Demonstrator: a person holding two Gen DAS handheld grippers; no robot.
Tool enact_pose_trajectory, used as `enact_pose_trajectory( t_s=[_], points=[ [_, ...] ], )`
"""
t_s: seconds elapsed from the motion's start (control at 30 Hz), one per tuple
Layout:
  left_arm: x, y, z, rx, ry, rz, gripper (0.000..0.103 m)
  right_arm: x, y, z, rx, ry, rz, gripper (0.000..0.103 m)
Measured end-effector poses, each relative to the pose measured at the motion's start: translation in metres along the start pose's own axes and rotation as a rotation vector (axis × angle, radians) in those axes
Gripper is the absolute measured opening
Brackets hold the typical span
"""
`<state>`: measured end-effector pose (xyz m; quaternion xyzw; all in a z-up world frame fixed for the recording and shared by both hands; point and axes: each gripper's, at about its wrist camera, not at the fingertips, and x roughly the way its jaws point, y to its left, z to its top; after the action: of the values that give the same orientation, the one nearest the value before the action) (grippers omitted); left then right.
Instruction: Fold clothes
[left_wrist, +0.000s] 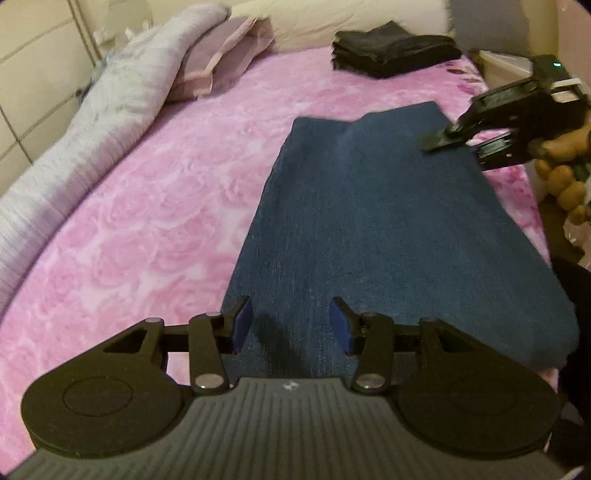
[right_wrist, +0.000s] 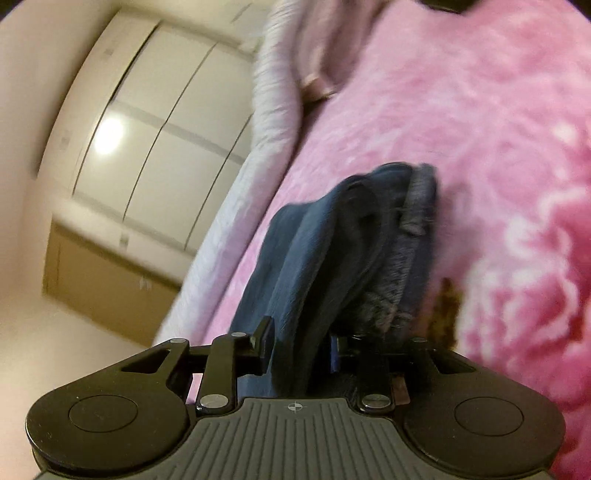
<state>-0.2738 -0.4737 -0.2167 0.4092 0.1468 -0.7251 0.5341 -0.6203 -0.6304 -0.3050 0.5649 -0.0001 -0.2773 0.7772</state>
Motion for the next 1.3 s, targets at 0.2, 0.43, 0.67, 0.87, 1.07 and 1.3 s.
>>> enact_pose_trajectory(
  t_s=[0.2, 0.43, 0.67, 0.87, 1.07, 1.3],
  points=[
    [0.007, -0.004, -0.009, -0.021, -0.028, 0.051, 0.037, 0.002, 0.028, 0.023, -0.161, -0.050, -0.043, 0.012],
    [0.009, -0.005, -0.015, -0.071, -0.046, 0.077, 0.036, 0.019, 0.026, 0.046, -0.245, 0.023, -0.130, 0.011],
    [0.007, -0.008, -0.010, -0.024, -0.037, 0.076, 0.037, -0.011, 0.018, 0.045, -0.252, -0.019, -0.160, 0.029],
    [-0.010, -0.001, 0.008, -0.006, -0.134, 0.005, 0.037, -0.038, 0.064, 0.037, -0.503, -0.169, -0.214, 0.033],
    [0.032, 0.020, 0.022, -0.041, -0.025, 0.012, 0.037, 0.023, 0.103, 0.033, -0.785, -0.034, -0.179, 0.033],
    [0.055, 0.042, 0.005, -0.189, -0.039, -0.047, 0.044, 0.149, 0.112, 0.029, -1.007, 0.222, -0.284, 0.033]
  ],
)
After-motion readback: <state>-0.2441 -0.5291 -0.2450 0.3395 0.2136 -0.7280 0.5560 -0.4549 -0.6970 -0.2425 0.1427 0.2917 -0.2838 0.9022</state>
